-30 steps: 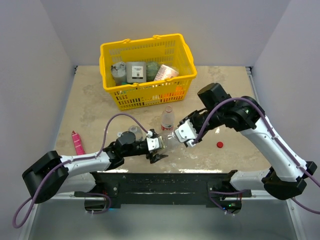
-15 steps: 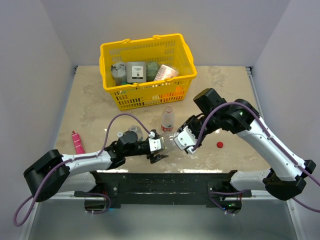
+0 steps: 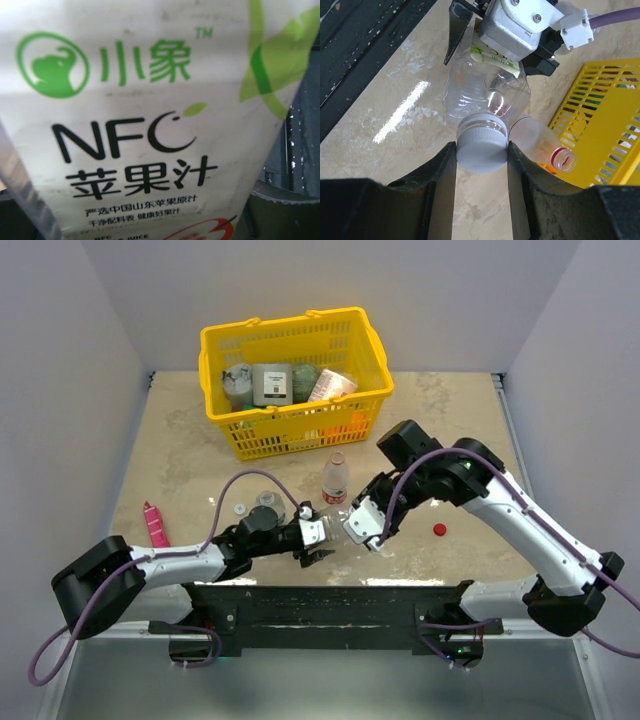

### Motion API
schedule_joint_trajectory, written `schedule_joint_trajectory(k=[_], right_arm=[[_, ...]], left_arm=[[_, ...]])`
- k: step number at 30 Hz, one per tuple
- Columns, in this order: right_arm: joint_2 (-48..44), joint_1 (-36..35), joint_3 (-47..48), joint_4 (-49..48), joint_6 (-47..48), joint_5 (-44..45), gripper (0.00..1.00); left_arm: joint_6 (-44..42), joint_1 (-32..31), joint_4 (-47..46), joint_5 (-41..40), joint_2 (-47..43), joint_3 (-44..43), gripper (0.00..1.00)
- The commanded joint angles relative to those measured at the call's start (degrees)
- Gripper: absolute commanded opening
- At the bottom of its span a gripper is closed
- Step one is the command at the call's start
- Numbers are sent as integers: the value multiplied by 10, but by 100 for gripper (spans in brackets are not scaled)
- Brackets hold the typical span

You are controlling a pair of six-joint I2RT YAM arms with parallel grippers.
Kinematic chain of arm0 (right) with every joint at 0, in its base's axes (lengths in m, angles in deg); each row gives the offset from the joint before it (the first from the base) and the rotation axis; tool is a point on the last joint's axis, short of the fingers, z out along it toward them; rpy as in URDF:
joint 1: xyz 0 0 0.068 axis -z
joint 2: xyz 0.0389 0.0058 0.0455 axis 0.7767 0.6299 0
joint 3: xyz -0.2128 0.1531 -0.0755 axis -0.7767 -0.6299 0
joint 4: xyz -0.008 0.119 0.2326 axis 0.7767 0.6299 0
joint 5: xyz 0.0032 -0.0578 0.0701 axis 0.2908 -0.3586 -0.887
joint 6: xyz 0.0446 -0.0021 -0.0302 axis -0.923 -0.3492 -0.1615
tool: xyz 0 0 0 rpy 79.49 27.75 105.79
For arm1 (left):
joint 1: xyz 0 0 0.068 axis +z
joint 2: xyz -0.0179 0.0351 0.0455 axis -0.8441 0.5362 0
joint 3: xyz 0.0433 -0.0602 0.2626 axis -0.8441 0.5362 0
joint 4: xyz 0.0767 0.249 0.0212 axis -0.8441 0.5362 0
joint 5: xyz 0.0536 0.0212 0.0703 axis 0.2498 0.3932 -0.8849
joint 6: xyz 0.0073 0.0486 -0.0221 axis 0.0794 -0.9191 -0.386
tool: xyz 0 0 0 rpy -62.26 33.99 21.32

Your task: Screw on the bottle caps

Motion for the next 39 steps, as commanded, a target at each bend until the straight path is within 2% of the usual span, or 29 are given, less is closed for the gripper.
schedule_joint_trajectory(k=[1, 8, 12, 24, 29, 33, 39], right_arm=[[45, -6, 11, 47, -45, -2, 10], [83, -6, 43, 46, -146, -53, 9], [97, -6, 45, 42, -264, -71, 9], [56, -6, -22, -78, -552, -58, 7], [59, -2, -25, -100, -633, -20, 0], [62, 8, -13, -94, -659, -2, 0], [92, 40, -11, -68, -694, -57, 0]], left_arm=[[-24, -13, -152, -29, -8, 4, 0], [-15, -13, -230, -69, -13, 42, 0], [17, -13, -246, -85, -15, 46, 0], [88, -14, -262, -121, -4, 14, 0], [97, -15, -257, -134, 8, -9, 0], [101, -20, -237, -148, 13, -28, 0], [82, -32, -263, -163, 25, -29, 0]])
